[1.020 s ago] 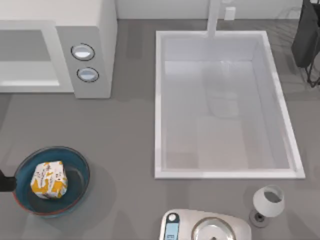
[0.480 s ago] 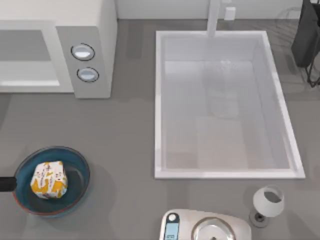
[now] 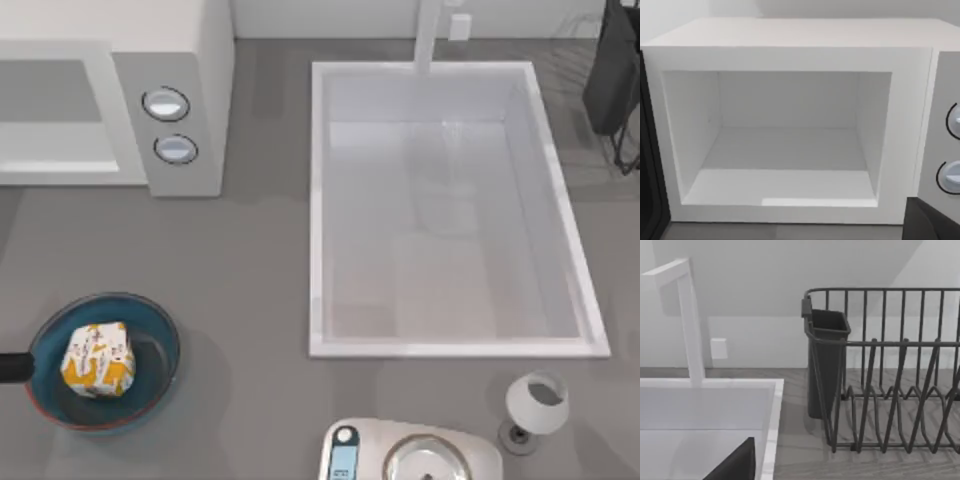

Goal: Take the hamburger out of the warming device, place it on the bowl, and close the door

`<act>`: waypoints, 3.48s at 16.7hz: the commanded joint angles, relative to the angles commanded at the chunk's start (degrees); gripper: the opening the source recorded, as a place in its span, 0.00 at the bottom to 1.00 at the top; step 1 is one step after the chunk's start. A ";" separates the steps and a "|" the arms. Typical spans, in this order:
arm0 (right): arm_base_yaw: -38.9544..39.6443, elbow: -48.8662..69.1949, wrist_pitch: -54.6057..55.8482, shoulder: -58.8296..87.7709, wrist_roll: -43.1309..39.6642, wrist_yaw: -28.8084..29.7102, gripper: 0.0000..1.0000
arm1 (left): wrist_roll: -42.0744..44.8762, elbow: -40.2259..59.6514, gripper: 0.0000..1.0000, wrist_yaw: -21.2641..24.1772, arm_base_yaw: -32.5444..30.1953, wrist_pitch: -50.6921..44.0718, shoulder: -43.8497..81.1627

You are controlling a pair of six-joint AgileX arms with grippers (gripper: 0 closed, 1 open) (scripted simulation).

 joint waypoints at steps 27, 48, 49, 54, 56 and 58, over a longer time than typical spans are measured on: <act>0.00 0.00 0.00 0.00 0.00 0.00 1.00 | -0.07 6.85 0.00 -11.63 -11.65 -9.90 -2.85; 0.00 0.00 0.00 0.00 0.00 0.00 1.00 | 34.28 52.13 0.00 22.15 33.23 -28.22 54.26; 0.00 0.00 0.00 0.00 0.00 0.00 1.00 | 36.96 56.02 0.00 24.79 37.22 -29.88 60.87; 0.00 0.00 0.00 0.00 0.00 0.00 1.00 | 47.39 71.17 0.00 34.65 52.64 -37.71 87.64; 0.00 0.00 0.00 0.00 0.00 0.00 1.00 | 50.07 75.27 0.00 37.00 56.76 -40.31 94.34; 0.00 0.00 0.00 0.00 0.00 0.00 1.00 | 51.87 78.02 0.00 38.56 59.48 -42.30 98.62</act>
